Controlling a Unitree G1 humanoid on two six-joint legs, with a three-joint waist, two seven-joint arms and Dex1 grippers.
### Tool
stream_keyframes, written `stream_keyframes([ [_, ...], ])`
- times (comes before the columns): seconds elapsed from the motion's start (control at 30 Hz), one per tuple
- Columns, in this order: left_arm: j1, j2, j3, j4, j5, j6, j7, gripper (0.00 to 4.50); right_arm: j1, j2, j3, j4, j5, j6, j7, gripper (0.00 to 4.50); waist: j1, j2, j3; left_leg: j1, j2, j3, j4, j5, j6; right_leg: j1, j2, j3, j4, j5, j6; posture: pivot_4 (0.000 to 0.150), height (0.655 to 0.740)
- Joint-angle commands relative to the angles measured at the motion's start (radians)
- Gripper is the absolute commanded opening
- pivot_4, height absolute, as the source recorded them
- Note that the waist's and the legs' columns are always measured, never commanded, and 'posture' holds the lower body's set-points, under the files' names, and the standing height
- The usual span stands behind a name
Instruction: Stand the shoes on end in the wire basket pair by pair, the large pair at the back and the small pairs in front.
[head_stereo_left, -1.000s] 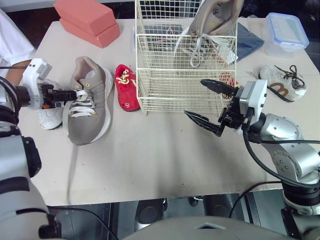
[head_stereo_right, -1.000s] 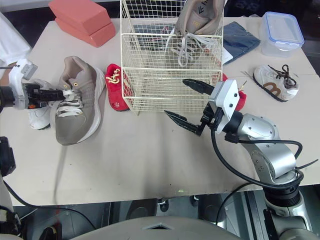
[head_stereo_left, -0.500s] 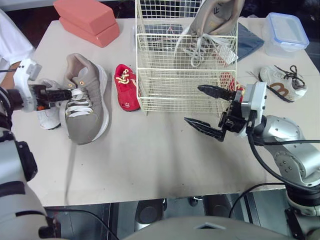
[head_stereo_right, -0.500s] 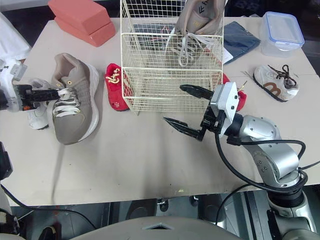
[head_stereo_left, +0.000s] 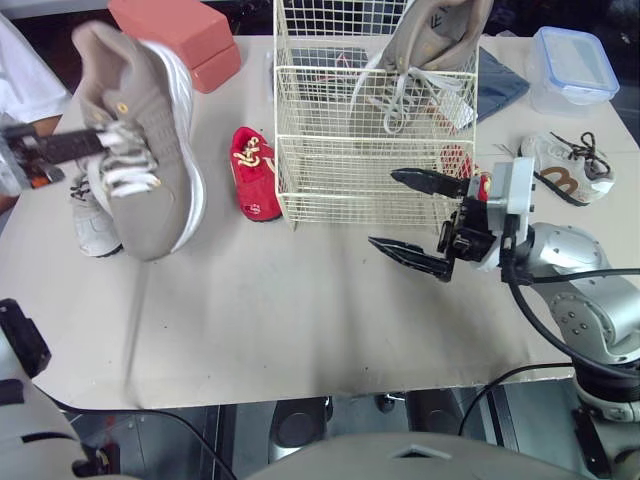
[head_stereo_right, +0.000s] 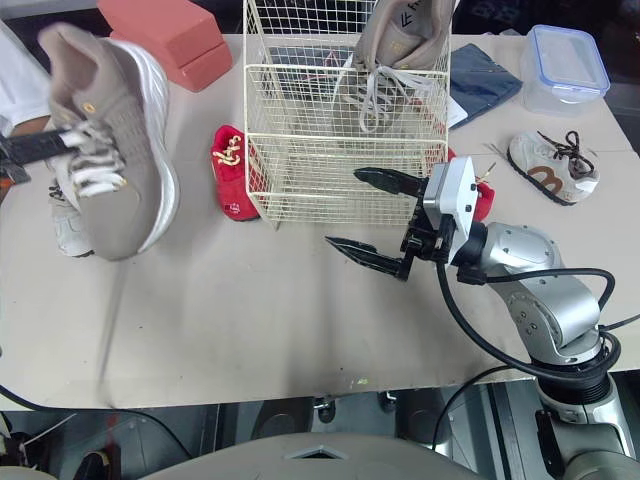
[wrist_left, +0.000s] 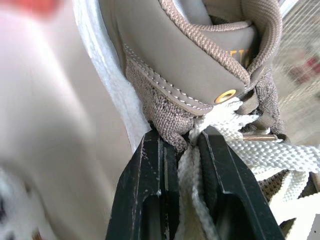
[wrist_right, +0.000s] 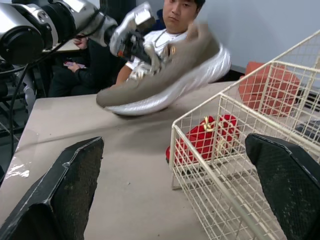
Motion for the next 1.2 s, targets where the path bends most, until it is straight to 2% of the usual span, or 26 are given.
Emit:
stream_keyframes([
  [0.03,-0.043,0.035,0.118,-0.136,-0.097,-0.027,0.050,0.26,-0.026,0.022,-0.054,-0.009,0.013,-0.050,-0.018,4.50,0.000,0.000,0.000,0.000,0.000,0.000,0.000,0.000,0.000,0.000,0.000,0.000,0.000,0.000,0.000,0.150,0.6860],
  [0.17,-0.114,-0.035,0.180,-0.238,-0.171,-0.074,0.156,0.26,-0.052,0.057,-0.078,0.013,0.004,-0.091,-0.042,4.50,0.007,0.000,0.000,0.000,0.000,-0.001,0.001,0.000,0.000,0.001,0.000,0.000,0.000,0.000,0.000,0.150,0.6860],
  [0.4,-0.245,-0.264,0.178,-0.389,-0.222,-0.238,0.387,0.26,-0.125,0.113,-0.131,0.088,-0.081,-0.209,-0.125,4.50,0.011,0.000,0.000,-0.003,0.000,-0.004,0.010,0.000,0.000,0.002,0.000,-0.002,0.005,0.000,0.000,0.150,0.6860],
  [0.63,-0.352,-0.509,0.089,-0.371,-0.144,-0.540,0.568,0.26,-0.131,0.124,-0.157,0.118,-0.149,-0.282,-0.185,4.50,0.011,0.000,0.000,-0.006,-0.001,-0.006,0.013,0.000,0.000,0.001,-0.001,-0.004,0.007,0.000,0.000,0.150,0.6860],
  [0.77,-0.414,-0.593,0.045,-0.296,-0.081,-0.716,0.643,0.26,-0.115,0.123,-0.165,0.111,-0.173,-0.300,-0.213,4.50,0.010,0.000,0.000,-0.010,-0.002,-0.004,0.014,0.000,0.000,-0.002,-0.001,-0.006,0.007,0.000,-0.001,0.150,0.6860],
  [0.97,-0.444,-0.683,-0.014,-0.194,-0.001,-0.923,0.716,0.26,-0.097,0.120,-0.176,0.096,-0.193,-0.305,-0.252,4.50,0.006,0.000,0.000,-0.011,-0.004,-0.002,0.013,0.000,0.000,-0.004,-0.001,-0.006,0.007,0.001,-0.001,0.150,0.6860],
  [1.2,-0.363,-0.753,-0.083,-0.187,0.065,-1.063,0.757,0.26,-0.070,0.109,-0.186,0.084,-0.199,-0.297,-0.283,4.50,0.006,0.000,0.000,-0.012,-0.003,-0.002,0.014,0.000,0.000,-0.004,-0.001,-0.007,0.007,0.000,-0.001,0.150,0.6860],
])
